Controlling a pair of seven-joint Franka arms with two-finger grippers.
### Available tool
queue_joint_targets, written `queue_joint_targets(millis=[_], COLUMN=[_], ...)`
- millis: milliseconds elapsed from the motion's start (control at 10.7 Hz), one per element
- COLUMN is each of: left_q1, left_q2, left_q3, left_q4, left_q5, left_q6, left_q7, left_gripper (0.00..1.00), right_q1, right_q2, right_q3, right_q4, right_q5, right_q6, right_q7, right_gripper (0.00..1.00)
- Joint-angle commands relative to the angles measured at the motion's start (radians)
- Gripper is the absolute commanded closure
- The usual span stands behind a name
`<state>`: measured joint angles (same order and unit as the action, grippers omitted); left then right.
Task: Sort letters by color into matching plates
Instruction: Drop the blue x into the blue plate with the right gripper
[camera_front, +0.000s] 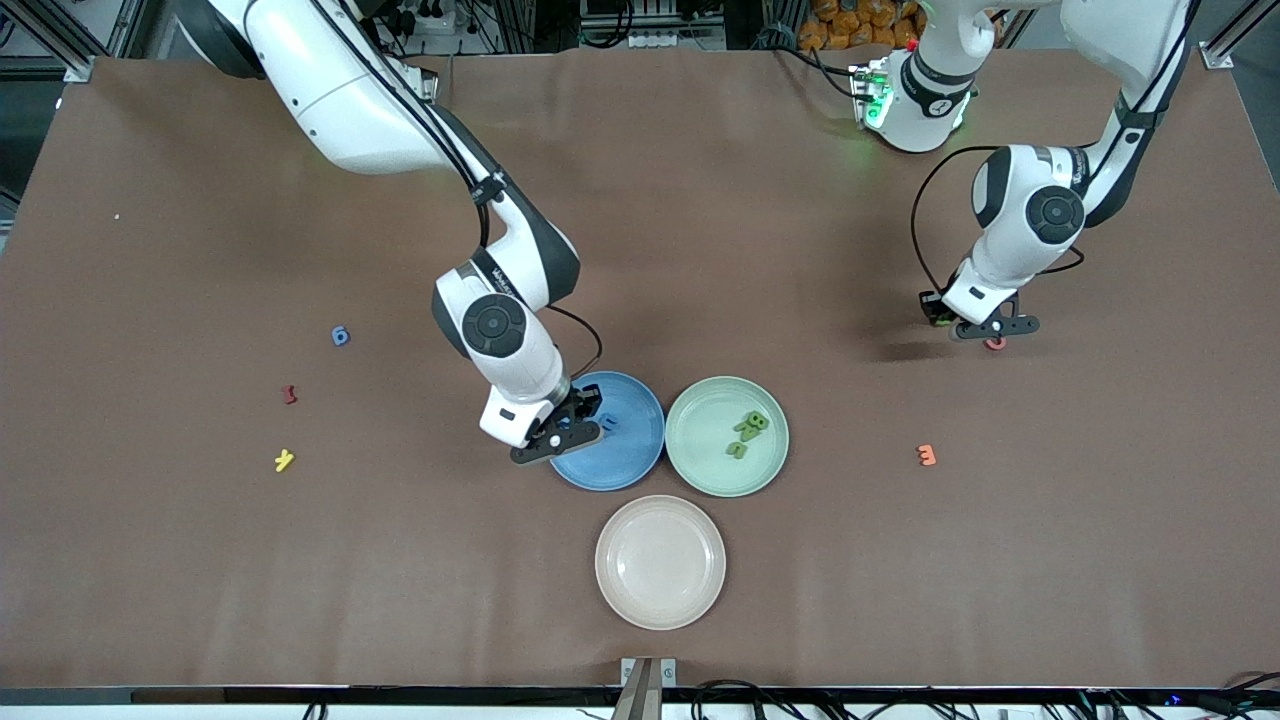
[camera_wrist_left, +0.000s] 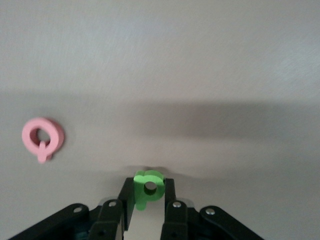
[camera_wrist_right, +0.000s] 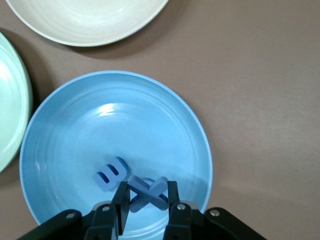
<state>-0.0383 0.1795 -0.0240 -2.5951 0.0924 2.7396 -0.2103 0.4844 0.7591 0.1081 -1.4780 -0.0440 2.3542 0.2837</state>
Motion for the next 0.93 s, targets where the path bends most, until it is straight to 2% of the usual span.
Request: queue_joint_targets(millis=[0, 187, 373, 467, 560, 840], left_q1=[-0.037, -0.084, -0.138, -0.144, -0.155, -0.225], left_q2=[-0.002, 0.006, 0.043, 0.061, 0.067, 0.155], left_q3=[-0.004, -0.013, -0.04, -0.086, -0.103, -0.105], left_q4=[0.146, 0.266, 0.372, 0.421, 0.456, 0.597], left_q5=[0.0, -0.011, -0.025, -0.046, -0.048, -0.051], left_q6=[-0.154, -0.257, -0.274, -0.303, -0.319, -0.337], left_q7=[0.015, 0.008, -0.03, -0.062, -0.066, -0.069], left_gripper=[1.0, 1.0, 1.0, 1.0, 1.0, 1.0], right_q1=[-0.003, -0.013, -0.056, -0.087, -0.118, -0.196], right_q2=[0.039, 0.028, -0.001, -0.03, -0.047, -0.133], right_q3=[0.007, 0.007, 0.004, 0.001, -0.002, -0.031], right_q4=[0.059, 0.053, 0.013, -0.031, -0.088, -0.215], right_q5=[-0.008, -0.011, -0.014, -0.014, -0.02, -0.016], right_q6=[-0.013, -0.021, -0.056, -0.058, -0.038, -0.012], right_q7=[0.025, 0.011, -0.05, -0.113, -0.168, -0.331], right_gripper=[0.0, 0.0, 0.0, 0.0, 0.0, 0.0])
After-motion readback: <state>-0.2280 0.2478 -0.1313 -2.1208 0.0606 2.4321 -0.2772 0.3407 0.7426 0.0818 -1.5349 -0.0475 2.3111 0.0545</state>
